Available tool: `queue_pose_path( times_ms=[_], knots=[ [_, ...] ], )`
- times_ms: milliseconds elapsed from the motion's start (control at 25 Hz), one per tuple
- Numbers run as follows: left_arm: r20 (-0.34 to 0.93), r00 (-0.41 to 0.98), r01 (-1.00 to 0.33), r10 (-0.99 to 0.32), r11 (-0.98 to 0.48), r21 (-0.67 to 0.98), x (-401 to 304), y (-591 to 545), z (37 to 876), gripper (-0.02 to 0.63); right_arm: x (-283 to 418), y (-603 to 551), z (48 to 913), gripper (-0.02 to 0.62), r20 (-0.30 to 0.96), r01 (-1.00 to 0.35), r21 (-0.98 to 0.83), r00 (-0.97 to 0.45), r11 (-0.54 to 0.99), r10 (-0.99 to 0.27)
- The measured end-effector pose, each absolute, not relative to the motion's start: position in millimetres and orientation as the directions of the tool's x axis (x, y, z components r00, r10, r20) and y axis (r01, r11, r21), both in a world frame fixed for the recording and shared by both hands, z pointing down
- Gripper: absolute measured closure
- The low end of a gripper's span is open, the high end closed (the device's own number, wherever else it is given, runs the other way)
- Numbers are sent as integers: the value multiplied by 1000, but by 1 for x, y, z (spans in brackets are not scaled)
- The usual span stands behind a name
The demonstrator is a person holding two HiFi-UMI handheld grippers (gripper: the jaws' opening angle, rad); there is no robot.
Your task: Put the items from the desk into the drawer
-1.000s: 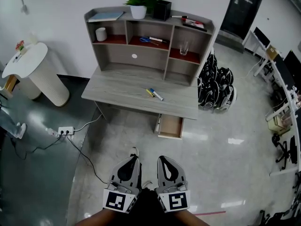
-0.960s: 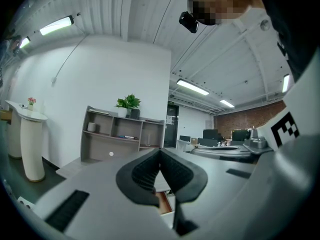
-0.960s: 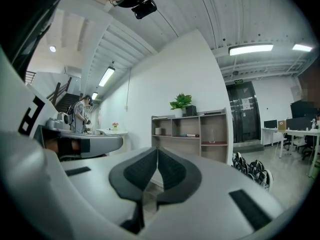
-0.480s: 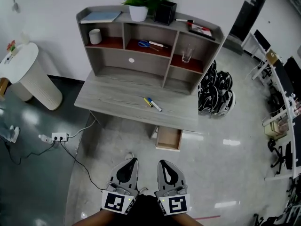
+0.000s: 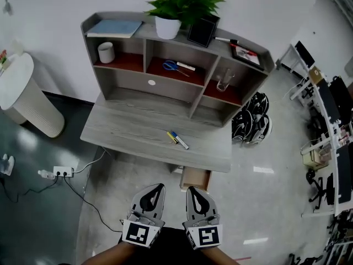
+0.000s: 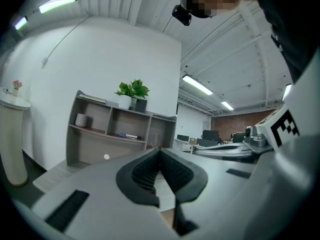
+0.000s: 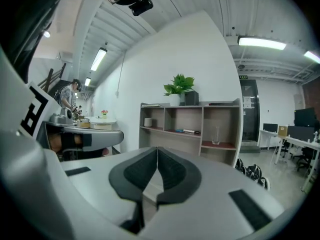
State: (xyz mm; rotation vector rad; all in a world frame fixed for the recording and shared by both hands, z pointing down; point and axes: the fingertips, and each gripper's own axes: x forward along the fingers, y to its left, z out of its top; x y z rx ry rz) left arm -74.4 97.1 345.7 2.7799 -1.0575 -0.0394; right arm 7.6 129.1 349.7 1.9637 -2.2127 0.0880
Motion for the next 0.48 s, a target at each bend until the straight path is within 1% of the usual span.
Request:
queue_pose_path(
  times_ms=[200, 480],
  knots=[
    [26, 737, -667, -676, -720, 189, -83, 48, 343, 592, 10, 82, 346, 577, 185, -990, 80, -100, 117, -978],
    [29, 741, -659, -671, -718, 226, -90, -12, 349, 594, 10, 23, 363, 577, 236, -992, 80, -75, 96, -969]
  ],
)
